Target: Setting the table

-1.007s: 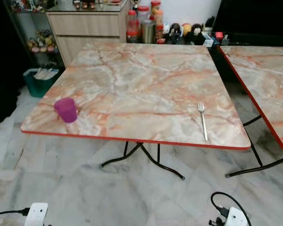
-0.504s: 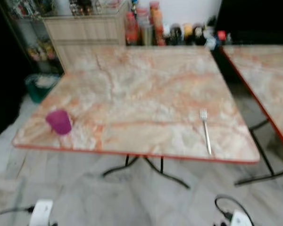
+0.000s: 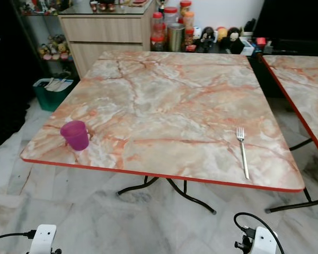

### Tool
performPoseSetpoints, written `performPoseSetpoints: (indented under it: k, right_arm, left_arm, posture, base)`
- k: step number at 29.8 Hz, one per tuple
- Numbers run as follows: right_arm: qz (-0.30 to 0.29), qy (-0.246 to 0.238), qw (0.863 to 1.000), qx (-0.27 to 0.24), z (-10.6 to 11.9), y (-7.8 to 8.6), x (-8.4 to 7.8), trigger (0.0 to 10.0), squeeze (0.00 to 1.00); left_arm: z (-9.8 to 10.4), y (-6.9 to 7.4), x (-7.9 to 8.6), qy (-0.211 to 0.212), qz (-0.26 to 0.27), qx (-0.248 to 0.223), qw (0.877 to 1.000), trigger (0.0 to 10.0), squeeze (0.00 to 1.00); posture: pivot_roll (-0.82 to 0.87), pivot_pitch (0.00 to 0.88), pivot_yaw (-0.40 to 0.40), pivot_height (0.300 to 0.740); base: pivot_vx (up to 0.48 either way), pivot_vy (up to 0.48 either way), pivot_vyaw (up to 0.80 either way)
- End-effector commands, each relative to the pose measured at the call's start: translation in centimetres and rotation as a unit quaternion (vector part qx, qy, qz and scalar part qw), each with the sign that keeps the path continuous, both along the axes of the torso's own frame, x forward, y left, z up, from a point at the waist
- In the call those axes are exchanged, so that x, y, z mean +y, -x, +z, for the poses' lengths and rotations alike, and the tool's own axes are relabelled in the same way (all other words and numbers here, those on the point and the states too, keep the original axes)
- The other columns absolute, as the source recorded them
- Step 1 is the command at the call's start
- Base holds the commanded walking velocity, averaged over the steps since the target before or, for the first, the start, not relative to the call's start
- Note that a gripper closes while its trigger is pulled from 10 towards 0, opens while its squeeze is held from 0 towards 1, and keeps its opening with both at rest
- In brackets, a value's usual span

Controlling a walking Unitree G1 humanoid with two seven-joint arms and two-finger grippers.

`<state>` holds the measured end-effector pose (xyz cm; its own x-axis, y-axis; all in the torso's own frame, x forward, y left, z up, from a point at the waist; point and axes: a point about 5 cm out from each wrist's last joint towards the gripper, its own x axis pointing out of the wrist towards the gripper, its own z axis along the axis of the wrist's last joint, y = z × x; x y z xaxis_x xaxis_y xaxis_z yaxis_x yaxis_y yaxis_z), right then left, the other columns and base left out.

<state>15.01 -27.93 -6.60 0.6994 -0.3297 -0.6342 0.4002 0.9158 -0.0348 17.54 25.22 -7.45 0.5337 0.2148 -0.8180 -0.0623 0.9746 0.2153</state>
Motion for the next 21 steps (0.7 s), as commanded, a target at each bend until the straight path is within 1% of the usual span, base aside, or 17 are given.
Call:
performPoseSetpoints:
  k: [1, 3, 6, 8, 9, 16, 17, 19, 20, 21]
  right_arm:
    - [0.015, 0.015, 1.000, -0.009, 0.3, -0.3, -0.2, 10.0, 0.00]
    - [0.026, 0.023, 0.999, -0.014, 0.5, -0.5, -0.2, 10.0, 0.00]
    - [0.025, 0.025, 0.999, -0.016, 0.5, -0.5, -0.2, 10.0, 0.00]
    - [0.047, 0.065, 0.991, -0.108, 2.5, 0.8, 0.6, 10.0, 0.00]
    - [0.059, 0.085, 0.983, -0.154, 4.2, 1.6, 1.3, 10.0, 0.00]
    - [0.057, 0.086, 0.981, -0.166, 4.6, 1.1, 1.9, 10.0, 0.00]
    - [0.058, 0.082, 0.981, -0.164, 5.1, 1.3, 2.2, 10.0, 0.00]
    - [0.058, 0.082, 0.981, -0.165, 5.6, 1.3, 2.4, 10.0, 0.00]
    - [0.056, 0.086, 0.980, -0.168, 6.0, 1.3, 2.3, 10.0, 0.00]
    - [0.047, 0.096, 0.979, -0.176, 6.8, 1.3, 1.9, 10.0, 0.00]
  left_arm:
    - [0.0, -0.1, -0.1, -0.001, -0.007, 0.004, 1.000, 10.0, 0.00]
    - [0.0, -0.2, -0.1, 0.000, -0.008, 0.004, 1.000, 10.0, 0.00]
    - [0.0, -0.2, -0.1, 0.000, -0.009, 0.003, 1.000, 10.0, 0.00]
    - [0.1, -0.2, -0.2, 0.001, -0.009, 0.003, 1.000, 10.0, 0.00]
    - [0.1, -0.3, -0.2, 0.001, -0.009, 0.003, 1.000, 10.0, 0.00]
    - [0.0, -0.3, -0.2, 0.001, -0.008, 0.002, 1.000, 10.0, 0.00]
    - [0.0, -0.2, -0.2, 0.001, -0.008, 0.002, 1.000, 10.0, 0.00]
    - [0.0, -0.2, -0.2, 0.000, -0.008, 0.002, 1.000, 10.0, 0.00]
    - [0.0, -0.2, -0.1, 0.000, -0.007, 0.003, 1.000, 10.0, 0.00]
    - [0.0, -0.2, -0.1, -0.001, -0.007, 0.003, 1.000, 10.0, 0.00]
  posture:
    - [-0.01, 0.013, 0.013, 0.740]
    - [-0.01, 0.013, 0.012, 0.740]
    - [-0.02, 0.010, 0.010, 0.740]
    - [-0.02, 0.008, 0.009, 0.740]
    - [-0.02, 0.008, 0.009, 0.740]
    - [-0.02, 0.001, 0.005, 0.740]
    - [-0.02, 0.000, 0.004, 0.740]
    - [-0.02, 0.000, 0.005, 0.740]
    - [-0.02, 0.000, 0.005, 0.740]
    - [-0.02, 0.000, 0.006, 0.740]
  base:
    - [0.000, 0.000, 0.00]
    - [0.000, 0.000, 0.00]
    - [0.000, 0.000, 0.00]
    - [0.000, 0.000, 0.00]
    - [0.000, 0.000, 0.00]
    - [0.000, 0.000, 0.00]
    - [0.000, 0.000, 0.00]
    - [0.000, 0.000, 0.00]
    - [0.000, 0.000, 0.00]
    - [0.000, 0.000, 0.00]
